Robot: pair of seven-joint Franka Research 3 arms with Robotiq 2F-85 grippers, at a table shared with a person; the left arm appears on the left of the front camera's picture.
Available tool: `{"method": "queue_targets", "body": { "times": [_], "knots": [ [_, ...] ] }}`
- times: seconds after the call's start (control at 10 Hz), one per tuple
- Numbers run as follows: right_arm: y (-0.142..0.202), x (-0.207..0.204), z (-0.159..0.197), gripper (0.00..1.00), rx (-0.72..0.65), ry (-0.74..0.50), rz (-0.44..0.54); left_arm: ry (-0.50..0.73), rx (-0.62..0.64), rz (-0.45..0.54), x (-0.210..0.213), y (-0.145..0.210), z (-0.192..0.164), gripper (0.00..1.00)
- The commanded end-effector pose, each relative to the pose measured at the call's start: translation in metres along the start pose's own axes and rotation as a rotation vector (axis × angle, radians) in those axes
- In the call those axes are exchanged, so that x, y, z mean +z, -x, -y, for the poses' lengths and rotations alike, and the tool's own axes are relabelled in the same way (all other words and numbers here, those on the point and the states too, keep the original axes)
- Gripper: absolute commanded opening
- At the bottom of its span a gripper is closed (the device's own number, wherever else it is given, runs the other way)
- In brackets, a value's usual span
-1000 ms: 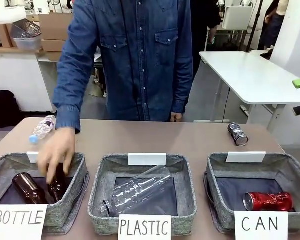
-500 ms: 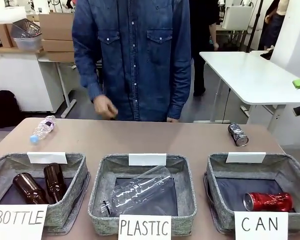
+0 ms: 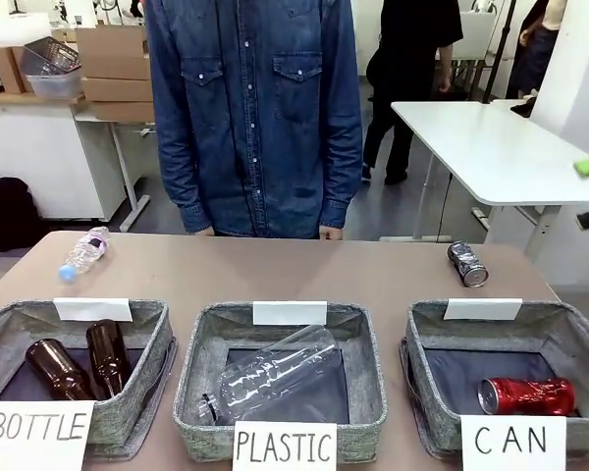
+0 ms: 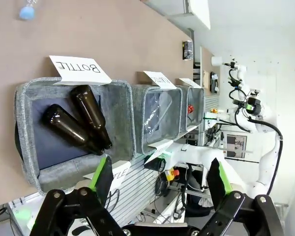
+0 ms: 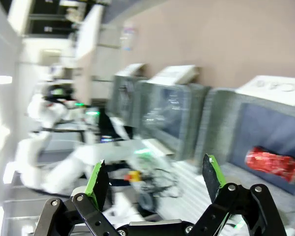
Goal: Sort the can waste into the basket.
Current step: Pick up the can waste from the table and place it in the right Fabric basket.
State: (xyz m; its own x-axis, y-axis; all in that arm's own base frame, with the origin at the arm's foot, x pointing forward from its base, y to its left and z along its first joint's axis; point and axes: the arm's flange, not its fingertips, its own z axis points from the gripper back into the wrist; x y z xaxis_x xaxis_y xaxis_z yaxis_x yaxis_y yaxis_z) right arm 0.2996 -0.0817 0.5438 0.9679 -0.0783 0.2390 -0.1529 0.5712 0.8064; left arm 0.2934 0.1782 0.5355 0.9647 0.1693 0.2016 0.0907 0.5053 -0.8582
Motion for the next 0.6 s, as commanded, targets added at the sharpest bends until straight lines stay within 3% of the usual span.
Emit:
{"method": "queue_targets", "body": {
  "times": [0.0,0.1,0.2,0.4,0.5],
  "knots": [
    [-0.032,-0.031,-0.005,1.0,0.182,0.485,-0.009,0.006,-0.004,-0.002,0.002,0.0,0.001,1.0],
    [-0.047,-0.046,0.0,1.0,0.233,0.663,0.011,0.006,-0.004,-0.002,0.002,0.0,0.001,1.0],
    [-0.056,-0.058,0.006,1.0,0.239,0.73,-0.001,0.006,-0.004,-0.002,0.002,0.0,0.001,1.0],
    [-0.053,-0.057,0.012,1.0,0.176,0.693,0.067,0.006,-0.004,-0.002,0.002,0.0,0.001,1.0],
    [-0.057,-0.057,-0.007,1.0,0.276,0.605,-0.009,0.006,-0.004,-0.002,0.002,0.0,0.001,1.0]
  ]
}}
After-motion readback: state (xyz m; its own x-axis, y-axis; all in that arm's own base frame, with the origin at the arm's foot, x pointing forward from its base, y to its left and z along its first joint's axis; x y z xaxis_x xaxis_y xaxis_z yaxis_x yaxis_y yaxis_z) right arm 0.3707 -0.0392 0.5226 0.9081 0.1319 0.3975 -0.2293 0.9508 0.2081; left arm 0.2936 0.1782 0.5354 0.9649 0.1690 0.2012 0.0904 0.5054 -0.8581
